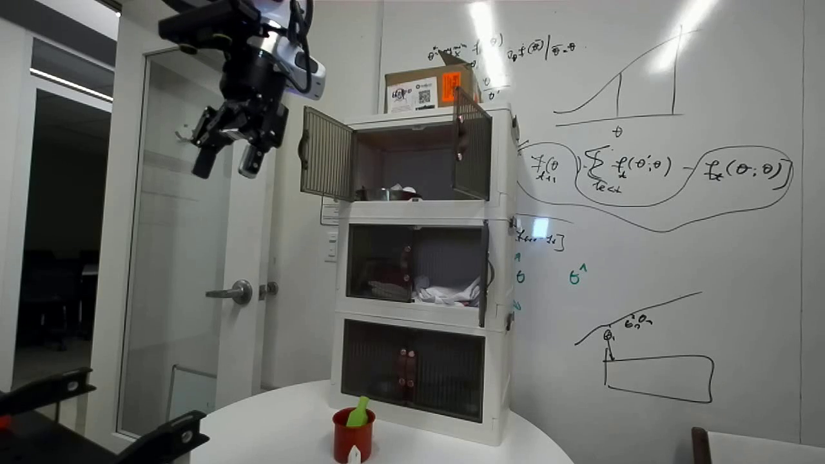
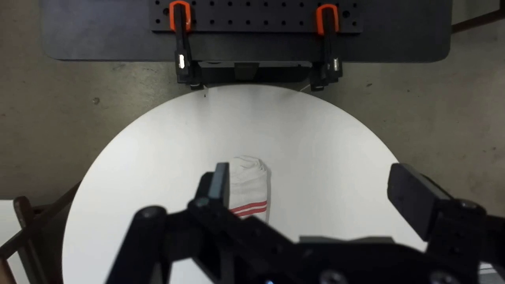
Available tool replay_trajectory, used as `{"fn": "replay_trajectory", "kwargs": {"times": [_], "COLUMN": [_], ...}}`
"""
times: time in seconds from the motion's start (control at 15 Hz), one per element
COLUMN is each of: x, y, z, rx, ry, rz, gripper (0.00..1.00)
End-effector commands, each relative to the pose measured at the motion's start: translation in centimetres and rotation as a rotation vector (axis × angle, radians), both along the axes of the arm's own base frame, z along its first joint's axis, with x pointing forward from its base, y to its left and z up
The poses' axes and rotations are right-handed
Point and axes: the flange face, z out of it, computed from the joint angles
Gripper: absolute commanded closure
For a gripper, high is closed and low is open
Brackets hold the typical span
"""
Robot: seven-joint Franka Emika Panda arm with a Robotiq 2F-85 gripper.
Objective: Close the door to the middle compartment
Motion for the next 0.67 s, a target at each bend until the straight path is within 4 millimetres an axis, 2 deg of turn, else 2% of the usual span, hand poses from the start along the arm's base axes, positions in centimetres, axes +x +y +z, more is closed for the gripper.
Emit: {"fn": "replay_trajectory", "kwargs": {"times": [0.0, 0.13, 0.33, 0.6], "x": [2.4, 3.4, 5.2, 6.0], "y": [-3.6, -6.2, -10.4, -14.8], "z": [-0.6, 0.0, 1.9, 3.2], "rx": [-0.052, -0.046, 0.003, 0.049], "ry": [0.019, -0.028, -0.194, -0.320], "rz": [0.005, -0.006, -0.012, 0.157], "gripper": [0.00, 0.00, 0.00, 0.00]}}
